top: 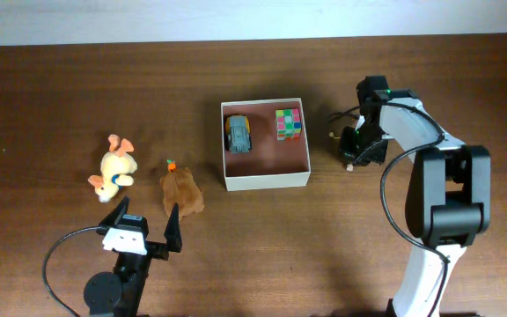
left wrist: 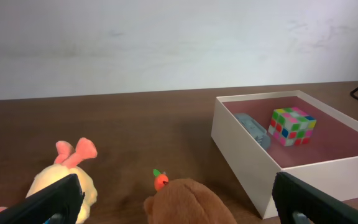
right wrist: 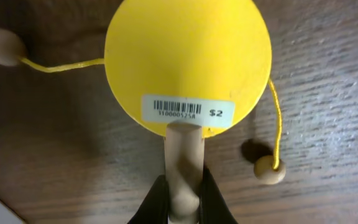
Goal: Pack container
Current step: 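Lift the paddle-ball and carry it left into the white box, then release the paddle-ball and retract the right gripper to the upper right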
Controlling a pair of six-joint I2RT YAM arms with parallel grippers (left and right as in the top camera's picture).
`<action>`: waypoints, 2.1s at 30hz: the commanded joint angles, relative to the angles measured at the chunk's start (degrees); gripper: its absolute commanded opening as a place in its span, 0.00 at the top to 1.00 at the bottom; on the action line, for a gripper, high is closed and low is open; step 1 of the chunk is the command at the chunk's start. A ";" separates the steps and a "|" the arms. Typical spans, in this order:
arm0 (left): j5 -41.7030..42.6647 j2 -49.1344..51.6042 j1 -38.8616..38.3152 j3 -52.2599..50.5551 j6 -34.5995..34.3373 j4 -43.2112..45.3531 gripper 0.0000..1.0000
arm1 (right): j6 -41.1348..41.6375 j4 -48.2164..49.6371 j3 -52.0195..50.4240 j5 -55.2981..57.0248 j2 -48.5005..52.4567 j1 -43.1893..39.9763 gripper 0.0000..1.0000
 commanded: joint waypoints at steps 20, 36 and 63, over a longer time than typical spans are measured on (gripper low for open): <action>0.59 -0.39 0.17 -0.44 0.70 0.11 0.01 | -16.00 -29.14 42.36 -8.07 1.68 8.20 0.92; 0.61 -0.39 0.17 -0.44 0.70 0.11 0.01 | -9.75 -22.14 43.39 -7.85 3.30 21.86 0.87; 0.59 -0.39 0.17 -0.44 0.70 0.11 0.01 | -11.21 -25.73 43.63 -7.80 6.25 22.58 0.65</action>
